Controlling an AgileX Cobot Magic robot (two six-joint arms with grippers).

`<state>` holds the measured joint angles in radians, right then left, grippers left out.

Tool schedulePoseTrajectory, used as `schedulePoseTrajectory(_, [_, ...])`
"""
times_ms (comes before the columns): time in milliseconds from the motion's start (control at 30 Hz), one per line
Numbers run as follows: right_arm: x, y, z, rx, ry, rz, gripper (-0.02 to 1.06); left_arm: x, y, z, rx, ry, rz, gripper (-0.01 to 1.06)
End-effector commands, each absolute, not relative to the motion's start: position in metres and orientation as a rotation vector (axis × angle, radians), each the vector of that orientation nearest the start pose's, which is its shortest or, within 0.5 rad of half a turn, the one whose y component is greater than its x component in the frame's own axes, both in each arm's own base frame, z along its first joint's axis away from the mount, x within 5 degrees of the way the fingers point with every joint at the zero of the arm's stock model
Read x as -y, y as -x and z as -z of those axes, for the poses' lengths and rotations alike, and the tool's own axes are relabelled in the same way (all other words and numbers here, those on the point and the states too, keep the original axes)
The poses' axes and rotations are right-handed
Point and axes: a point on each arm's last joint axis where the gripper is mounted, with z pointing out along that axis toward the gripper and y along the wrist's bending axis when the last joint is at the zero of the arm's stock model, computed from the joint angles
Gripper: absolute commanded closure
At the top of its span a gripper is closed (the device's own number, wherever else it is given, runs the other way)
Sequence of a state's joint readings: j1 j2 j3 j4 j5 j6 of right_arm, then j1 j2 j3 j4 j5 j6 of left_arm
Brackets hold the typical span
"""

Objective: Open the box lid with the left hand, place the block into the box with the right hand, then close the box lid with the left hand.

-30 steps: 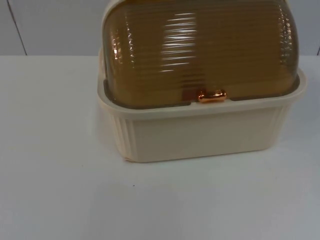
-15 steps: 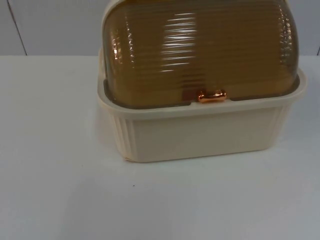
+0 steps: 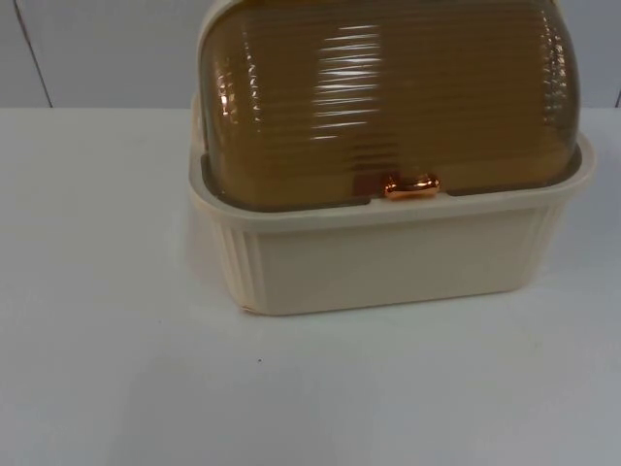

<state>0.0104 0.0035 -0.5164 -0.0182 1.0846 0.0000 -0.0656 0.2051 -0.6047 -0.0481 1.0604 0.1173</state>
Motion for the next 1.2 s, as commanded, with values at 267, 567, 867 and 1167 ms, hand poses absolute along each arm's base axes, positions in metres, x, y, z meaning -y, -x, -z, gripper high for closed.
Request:
schedulePoseTrajectory(267, [0.002,0.008,-0.280,-2.048,0.005,0.016,0.00,0.006,-0.025,-0.278,-2.220,-0.200,0.044,0.00])
schedulePoseTrajectory(567, [0.002,0.008,-0.280,-2.048,0.005,0.016,0.00,0.005,-0.016,-0.274,-2.197,-0.205,0.036,0.00])
schedulePoseTrajectory(867, [0.002,0.008,-0.280,-2.048,0.005,0.016,0.00,0.003,-0.001,-0.275,-2.097,-0.185,0.029,0.00])
schedulePoseTrajectory(1167, [0.002,0.008,-0.280,-2.048,0.005,0.016,0.00,0.002,0.005,-0.274,-2.058,-0.170,0.023,0.00])
